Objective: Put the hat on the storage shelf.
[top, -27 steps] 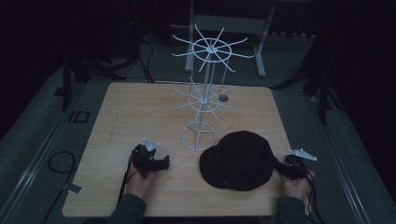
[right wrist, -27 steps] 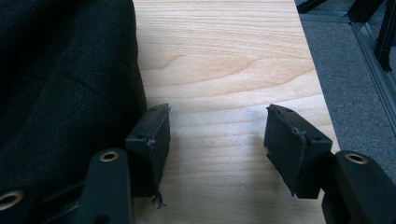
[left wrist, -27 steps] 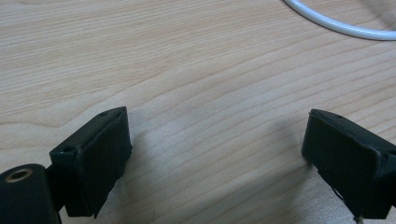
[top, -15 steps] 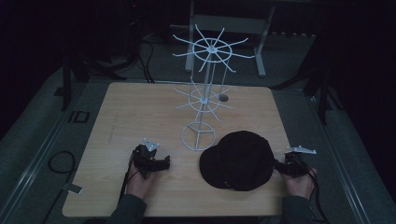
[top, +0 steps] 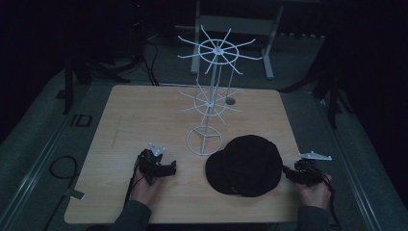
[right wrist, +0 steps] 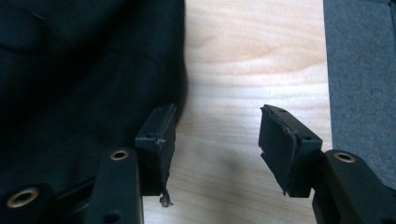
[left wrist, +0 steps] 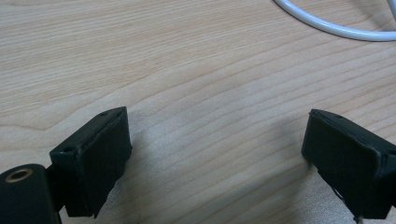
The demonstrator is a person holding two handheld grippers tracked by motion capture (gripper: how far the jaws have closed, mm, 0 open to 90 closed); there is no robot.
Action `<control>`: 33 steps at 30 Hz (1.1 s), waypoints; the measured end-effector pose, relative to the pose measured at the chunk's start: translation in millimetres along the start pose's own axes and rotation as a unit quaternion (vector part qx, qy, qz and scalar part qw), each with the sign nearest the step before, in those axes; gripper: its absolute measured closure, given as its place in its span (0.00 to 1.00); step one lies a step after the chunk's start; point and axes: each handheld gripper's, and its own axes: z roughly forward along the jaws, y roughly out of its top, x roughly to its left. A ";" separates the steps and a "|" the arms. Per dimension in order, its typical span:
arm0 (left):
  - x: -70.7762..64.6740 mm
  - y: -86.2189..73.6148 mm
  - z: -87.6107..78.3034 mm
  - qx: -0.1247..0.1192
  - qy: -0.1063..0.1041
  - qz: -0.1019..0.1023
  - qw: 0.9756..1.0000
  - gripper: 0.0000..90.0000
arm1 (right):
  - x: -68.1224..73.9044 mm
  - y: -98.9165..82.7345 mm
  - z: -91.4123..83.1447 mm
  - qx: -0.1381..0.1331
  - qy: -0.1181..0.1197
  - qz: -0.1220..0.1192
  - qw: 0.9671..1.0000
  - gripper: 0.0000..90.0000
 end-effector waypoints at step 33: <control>-1.4 0.7 0.7 0.000 -0.001 0.001 1.000 0.10 | 17.4 48.6 45.3 0.061 0.053 -0.027 0.996 0.47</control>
